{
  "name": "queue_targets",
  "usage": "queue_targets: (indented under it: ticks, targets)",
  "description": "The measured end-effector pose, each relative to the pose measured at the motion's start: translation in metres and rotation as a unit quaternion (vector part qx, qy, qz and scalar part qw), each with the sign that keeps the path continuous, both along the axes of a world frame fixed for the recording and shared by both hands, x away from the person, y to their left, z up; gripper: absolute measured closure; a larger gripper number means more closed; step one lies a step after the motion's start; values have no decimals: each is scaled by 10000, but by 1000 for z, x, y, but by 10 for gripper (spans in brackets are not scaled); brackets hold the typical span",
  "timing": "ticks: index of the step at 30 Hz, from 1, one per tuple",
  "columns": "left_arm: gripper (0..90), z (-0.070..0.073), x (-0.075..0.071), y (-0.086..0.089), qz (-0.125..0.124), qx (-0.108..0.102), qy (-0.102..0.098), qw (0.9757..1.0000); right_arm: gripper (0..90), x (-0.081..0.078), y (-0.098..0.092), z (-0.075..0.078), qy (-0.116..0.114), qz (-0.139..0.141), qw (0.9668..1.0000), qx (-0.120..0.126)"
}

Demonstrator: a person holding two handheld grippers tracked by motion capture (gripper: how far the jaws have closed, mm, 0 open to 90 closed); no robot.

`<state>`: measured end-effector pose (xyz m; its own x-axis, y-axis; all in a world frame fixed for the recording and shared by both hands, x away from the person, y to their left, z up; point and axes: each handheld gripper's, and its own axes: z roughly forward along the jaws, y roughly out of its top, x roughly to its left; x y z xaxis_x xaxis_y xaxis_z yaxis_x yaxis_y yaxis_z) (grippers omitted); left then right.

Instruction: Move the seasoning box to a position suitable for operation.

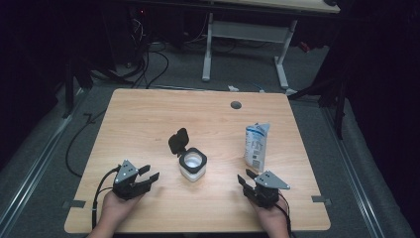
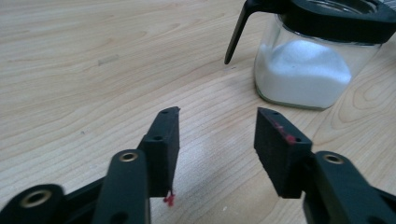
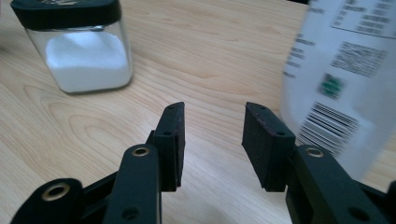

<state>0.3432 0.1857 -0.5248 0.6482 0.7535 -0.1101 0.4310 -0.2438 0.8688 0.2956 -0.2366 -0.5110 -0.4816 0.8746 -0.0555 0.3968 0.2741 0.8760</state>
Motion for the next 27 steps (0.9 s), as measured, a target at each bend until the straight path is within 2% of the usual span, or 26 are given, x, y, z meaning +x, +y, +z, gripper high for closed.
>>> queue_targets:
  ticks: [9, 15, 18, 22, 27]
  targets:
    - [489, 2, 1, 3, 64, -88, 34, 9999, 594, 10, 30, -4, 24, 173, 9998, -11]
    - [500, 2, 4, 3, 64, -52, 70, 9999, 617, 14, 47, -4, 57, 235, 9997, -62]
    - [535, 0, 7, 3, 116, -39, 96, 9999, 631, 18, 52, -3, 79, 232, 9997, -25]
    - [561, 0, 8, 1, 130, 89, 35, 9999, 649, 22, 56, -4, 86, 247, 9997, -7]
    - [588, 3, 8, 3, 238, 16, 70, 9997, 682, 26, 59, -5, 108, 331, 9994, -54]
